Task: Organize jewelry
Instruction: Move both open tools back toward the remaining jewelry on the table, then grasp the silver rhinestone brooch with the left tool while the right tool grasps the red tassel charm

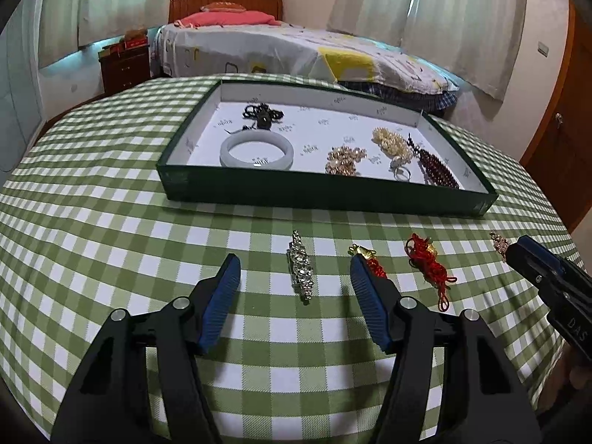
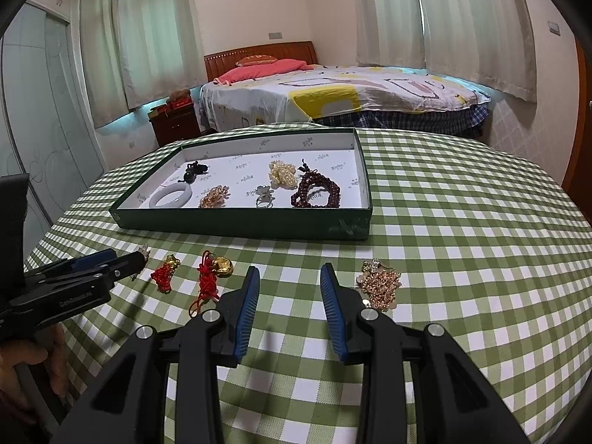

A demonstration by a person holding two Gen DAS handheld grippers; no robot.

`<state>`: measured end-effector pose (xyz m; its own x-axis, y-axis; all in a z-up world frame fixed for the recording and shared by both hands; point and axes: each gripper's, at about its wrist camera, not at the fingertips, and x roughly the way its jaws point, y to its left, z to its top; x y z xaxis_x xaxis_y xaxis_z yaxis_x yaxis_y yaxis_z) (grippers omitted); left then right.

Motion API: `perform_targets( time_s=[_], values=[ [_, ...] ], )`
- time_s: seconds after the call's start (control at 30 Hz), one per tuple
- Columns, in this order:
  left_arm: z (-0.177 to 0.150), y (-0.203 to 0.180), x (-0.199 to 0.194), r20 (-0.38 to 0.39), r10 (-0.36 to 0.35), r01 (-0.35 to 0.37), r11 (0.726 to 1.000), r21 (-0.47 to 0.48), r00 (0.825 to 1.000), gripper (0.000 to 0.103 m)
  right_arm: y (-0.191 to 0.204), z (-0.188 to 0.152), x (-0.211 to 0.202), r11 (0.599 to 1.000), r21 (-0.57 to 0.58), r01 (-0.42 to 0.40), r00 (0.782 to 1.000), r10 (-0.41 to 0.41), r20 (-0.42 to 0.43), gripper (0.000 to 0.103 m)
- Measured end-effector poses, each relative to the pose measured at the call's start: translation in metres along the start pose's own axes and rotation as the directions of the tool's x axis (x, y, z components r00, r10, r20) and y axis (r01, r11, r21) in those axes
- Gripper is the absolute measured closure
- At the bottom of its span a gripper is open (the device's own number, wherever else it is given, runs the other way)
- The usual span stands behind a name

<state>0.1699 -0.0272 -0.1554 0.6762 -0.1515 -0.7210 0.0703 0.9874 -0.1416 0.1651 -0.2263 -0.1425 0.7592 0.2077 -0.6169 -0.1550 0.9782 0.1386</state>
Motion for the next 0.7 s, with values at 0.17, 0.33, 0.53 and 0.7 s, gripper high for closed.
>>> perform_targets(
  time_s=[0.17,0.33,0.53,0.7],
  values=[
    [0.006,-0.001,0.011,-0.024,-0.013,0.013,1.0,-0.001,1.0,0.057,0.0,-0.001,0.001,1.0,0.002,0.0,1.0,0.001,-0.007,0.068],
    [0.008,0.001,0.014,-0.03,-0.03,0.031,0.999,0.02,0.999,0.077,-0.001,-0.002,0.003,1.0,0.003,-0.002,1.0,0.002,-0.011,0.068],
    [0.006,0.008,0.012,-0.027,-0.048,0.049,0.999,0.022,0.998,0.09,0.002,-0.003,0.004,1.0,-0.002,-0.005,1.0,0.005,-0.02,0.068],
    [0.005,0.016,0.002,-0.003,-0.035,0.035,0.999,0.024,0.999,0.091,0.01,-0.001,0.006,1.0,-0.02,-0.016,1.0,0.016,-0.026,0.068]
  ],
)
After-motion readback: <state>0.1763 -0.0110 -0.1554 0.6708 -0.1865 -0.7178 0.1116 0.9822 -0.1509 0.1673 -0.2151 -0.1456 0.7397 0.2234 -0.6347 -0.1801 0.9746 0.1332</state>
